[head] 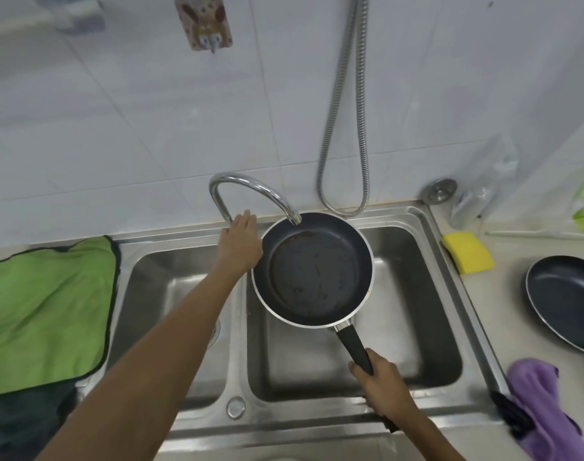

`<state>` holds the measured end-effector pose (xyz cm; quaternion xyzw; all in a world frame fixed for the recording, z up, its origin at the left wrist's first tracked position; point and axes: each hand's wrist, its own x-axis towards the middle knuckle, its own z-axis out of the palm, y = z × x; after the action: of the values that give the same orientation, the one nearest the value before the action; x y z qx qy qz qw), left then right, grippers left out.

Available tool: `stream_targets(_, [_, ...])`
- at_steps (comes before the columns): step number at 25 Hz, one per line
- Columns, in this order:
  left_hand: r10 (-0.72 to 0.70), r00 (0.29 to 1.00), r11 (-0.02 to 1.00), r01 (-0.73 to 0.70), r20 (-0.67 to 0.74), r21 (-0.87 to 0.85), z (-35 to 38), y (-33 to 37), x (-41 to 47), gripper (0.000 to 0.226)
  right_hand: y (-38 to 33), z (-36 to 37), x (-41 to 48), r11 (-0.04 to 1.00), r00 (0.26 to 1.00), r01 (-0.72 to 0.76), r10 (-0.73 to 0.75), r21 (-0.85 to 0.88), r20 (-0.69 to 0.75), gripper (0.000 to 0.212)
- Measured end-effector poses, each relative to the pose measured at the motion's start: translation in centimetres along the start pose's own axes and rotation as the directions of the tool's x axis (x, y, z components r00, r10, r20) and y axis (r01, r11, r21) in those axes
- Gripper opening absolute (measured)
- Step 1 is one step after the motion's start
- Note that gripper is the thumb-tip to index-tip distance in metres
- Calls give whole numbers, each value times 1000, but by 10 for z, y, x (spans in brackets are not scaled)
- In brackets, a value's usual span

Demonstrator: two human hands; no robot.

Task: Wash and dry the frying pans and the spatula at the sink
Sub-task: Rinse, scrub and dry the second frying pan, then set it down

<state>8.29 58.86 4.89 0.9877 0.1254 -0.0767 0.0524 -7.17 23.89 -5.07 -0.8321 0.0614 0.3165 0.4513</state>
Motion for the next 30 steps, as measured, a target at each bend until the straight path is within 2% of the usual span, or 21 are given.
stream_targets(7, [21, 998, 1000, -22, -58, -19, 9, -6, -5, 58, 1, 2, -1, 1000, 1000, -12, 12, 26, -5, 19])
stream_targets(10, [-4, 996, 998, -1, -88, -57, 9, -2, -10, 55, -1, 2, 0, 1000, 1000, -5, 5, 19, -8, 18])
stream_targets(15, [-113, 964, 980, 68, -241, -185, 49, -3, -53, 50, 0, 4, 2, 1000, 1000, -1, 1, 22, -4, 16])
stream_targets(20, [-99, 995, 983, 97, -4, -155, 95, -7, -89, 61, 2, 4, 4, 1000, 1000, -1, 1, 11, -10, 18])
stream_targets(23, [-142, 990, 970, 144, 27, -193, 95, -4, -86, 54, 3, 5, 4, 1000, 1000, 1, -1, 15, -11, 18])
stream_targets(30, [-135, 990, 977, 140, 41, -163, 97, -5, -85, 55, 0, 3, 2, 1000, 999, 29, -30, -5, -22, 18])
